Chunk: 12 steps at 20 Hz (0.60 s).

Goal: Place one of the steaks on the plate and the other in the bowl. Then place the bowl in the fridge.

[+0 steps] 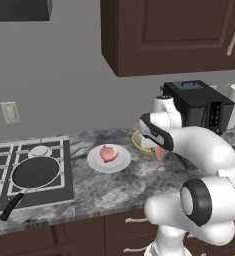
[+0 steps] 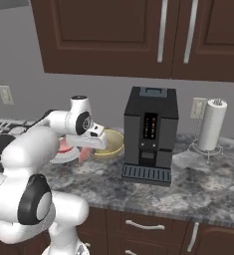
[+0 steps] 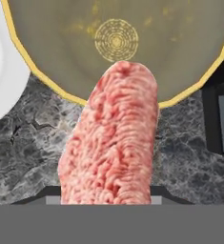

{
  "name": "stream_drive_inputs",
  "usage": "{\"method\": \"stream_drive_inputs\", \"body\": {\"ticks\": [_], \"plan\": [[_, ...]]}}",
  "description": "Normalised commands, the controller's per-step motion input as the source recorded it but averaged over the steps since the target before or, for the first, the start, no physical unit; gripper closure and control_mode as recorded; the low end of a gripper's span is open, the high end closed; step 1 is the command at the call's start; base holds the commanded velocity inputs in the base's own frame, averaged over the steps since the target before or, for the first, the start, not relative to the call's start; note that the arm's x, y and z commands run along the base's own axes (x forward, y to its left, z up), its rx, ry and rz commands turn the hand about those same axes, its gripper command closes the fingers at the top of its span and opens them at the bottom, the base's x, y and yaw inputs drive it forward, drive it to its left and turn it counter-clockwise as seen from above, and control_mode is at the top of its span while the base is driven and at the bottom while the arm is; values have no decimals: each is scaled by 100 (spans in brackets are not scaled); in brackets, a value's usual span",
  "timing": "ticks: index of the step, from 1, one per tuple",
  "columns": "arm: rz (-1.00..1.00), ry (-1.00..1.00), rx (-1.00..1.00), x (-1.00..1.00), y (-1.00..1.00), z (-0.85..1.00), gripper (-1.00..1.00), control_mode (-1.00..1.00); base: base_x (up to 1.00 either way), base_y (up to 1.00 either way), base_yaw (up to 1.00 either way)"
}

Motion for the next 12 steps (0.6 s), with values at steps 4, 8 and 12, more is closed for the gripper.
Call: {"method": "stream_drive_inputs", "body": {"ticks": [4, 8, 12], "plan": [[13, 1, 0, 99, -8, 1, 100, -100, 0, 0, 0], [17, 0, 0, 99, -12, 0, 100, -100, 0, 0, 0], [24, 0, 0, 58, -6, -17, 100, -100, 0, 0, 0]]}}
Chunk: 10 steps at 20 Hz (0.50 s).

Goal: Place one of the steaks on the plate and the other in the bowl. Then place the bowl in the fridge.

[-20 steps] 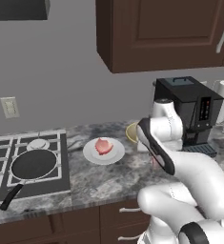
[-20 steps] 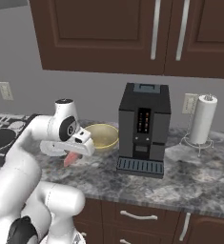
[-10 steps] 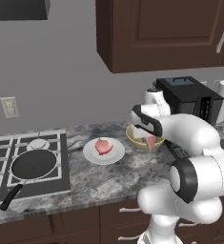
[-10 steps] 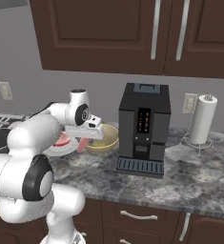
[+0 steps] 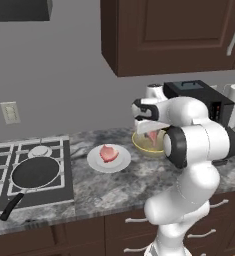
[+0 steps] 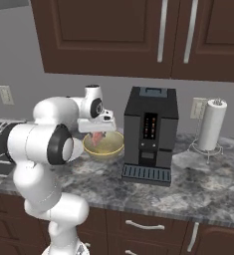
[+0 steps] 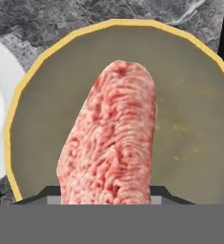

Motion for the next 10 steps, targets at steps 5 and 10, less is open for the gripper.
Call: {"method": "stream_drive_inputs", "body": {"ticks": [5, 10], "plan": [[20, -4, 0, 7, 0, -33, 100, -100, 0, 0, 0], [19, 0, 0, 16, -10, -41, 100, -100, 0, 0, 0]]}}
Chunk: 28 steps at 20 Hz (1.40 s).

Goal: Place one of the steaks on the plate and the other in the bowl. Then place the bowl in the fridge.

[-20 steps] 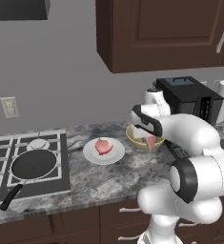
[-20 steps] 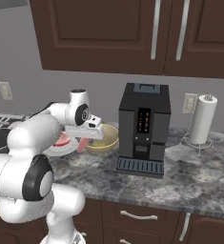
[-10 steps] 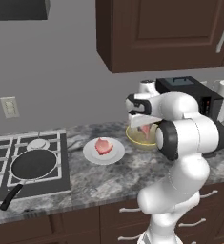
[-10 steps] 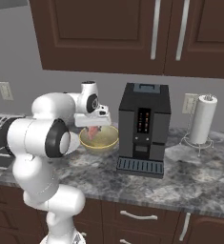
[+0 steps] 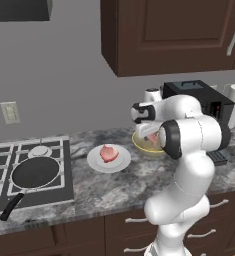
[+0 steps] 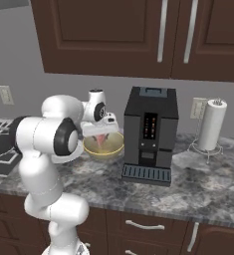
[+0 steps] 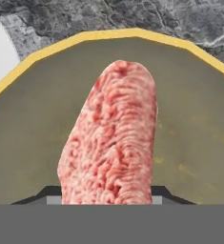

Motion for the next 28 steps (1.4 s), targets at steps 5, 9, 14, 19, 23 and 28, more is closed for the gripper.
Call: {"method": "stream_drive_inputs", "body": {"ticks": [5, 9, 14, 19, 23, 28], "plan": [[16, 0, -1, 18, -2, -36, 100, -100, 0, 0, 0], [14, 0, -1, 19, 0, -32, 100, -100, 0, 0, 0], [12, -1, 0, 15, 0, -13, 100, -100, 0, 0, 0], [9, 0, 0, 6, 0, 0, -100, -100, 0, 0, 0], [1, 0, 0, 0, 0, 3, -100, -100, 0, 0, 0], [-3, 0, 0, -5, 0, 33, -100, -100, 0, 0, 0]]}}
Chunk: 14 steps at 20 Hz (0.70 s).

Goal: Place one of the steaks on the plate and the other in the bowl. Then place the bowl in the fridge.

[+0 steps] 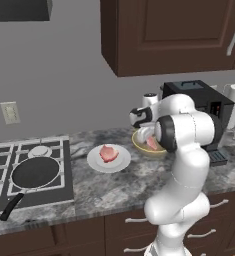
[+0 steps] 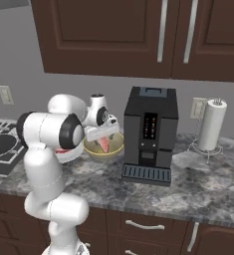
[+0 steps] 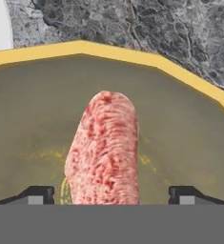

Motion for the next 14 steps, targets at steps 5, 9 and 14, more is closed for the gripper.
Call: {"method": "stream_drive_inputs", "body": {"ticks": [5, 9, 14], "plan": [[-7, 0, 3, -40, 1, 46, -100, -100, 0, 0, 0], [-8, -5, 7, -85, 11, 44, -100, -100, 0, 0, 0], [-10, -13, 0, -100, 51, 43, -100, -100, 0, 0, 0]]}}
